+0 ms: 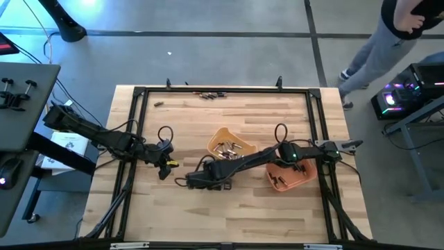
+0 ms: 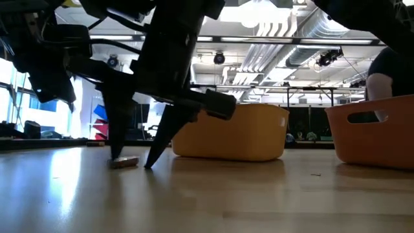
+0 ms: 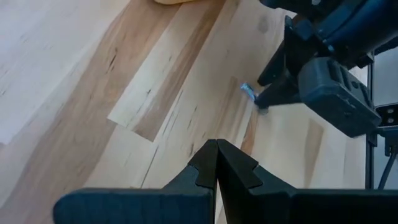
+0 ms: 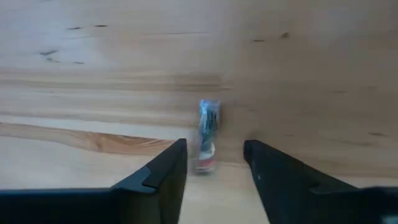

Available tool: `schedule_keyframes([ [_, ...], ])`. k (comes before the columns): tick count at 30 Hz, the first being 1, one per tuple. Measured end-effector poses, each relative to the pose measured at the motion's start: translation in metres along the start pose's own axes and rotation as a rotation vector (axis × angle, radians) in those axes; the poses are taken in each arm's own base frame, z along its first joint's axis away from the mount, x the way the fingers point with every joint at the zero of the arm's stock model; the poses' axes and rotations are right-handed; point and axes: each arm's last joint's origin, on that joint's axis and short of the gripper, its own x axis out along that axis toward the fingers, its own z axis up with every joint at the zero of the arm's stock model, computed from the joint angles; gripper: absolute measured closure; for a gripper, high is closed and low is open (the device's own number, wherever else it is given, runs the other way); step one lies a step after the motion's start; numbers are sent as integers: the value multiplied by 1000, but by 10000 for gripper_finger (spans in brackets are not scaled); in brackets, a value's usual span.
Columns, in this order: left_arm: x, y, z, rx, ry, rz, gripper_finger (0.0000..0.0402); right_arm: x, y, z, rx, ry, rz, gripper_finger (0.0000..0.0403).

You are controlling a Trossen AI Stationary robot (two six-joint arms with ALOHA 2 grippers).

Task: Sort batteries
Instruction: Put the silver battery into the yellow bin

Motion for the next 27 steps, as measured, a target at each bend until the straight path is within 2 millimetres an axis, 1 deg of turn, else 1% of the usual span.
schedule_keyframes([
  [2,0,0,0,1,-3,2,401,1,-2,3,-18,-1,-33,259],
  [7,0,-1,1,9,-9,-5,401,3,-7,7,-56,5,-90,372],
  [8,0,-1,1,9,-9,-5,401,3,-7,8,-64,2,-92,384],
  [9,0,-1,1,9,-9,-5,401,3,-7,8,-75,2,-94,389],
  [10,0,-1,1,9,-9,-5,401,3,-8,7,-89,8,-98,384],
  [13,0,-1,1,24,-9,-5,401,4,-9,4,-131,28,-107,349],
  [15,0,-1,1,33,-9,-4,401,3,-10,1,-131,19,-107,338],
  [16,0,-1,1,33,-9,-4,401,1,-10,-2,-138,4,-100,346],
  [18,-1,-1,1,31,-16,-12,401,-5,-10,-9,-167,-37,-77,380],
  [19,-2,-2,2,30,-25,-21,401,-10,-10,-12,-180,-51,-58,389],
  [21,-4,-3,4,20,-50,-46,401,-17,-10,-17,-190,-70,-33,389],
  [24,-10,-6,8,-8,-86,-84,401,-34,-12,-25,-209,-117,-7,397],
  [25,-12,-7,10,-10,-101,-98,401,-45,-12,-28,-213,-128,24,397],
  [27,-15,-9,13,-5,-129,-112,401,-75,-13,-30,-219,-153,64,398],
])
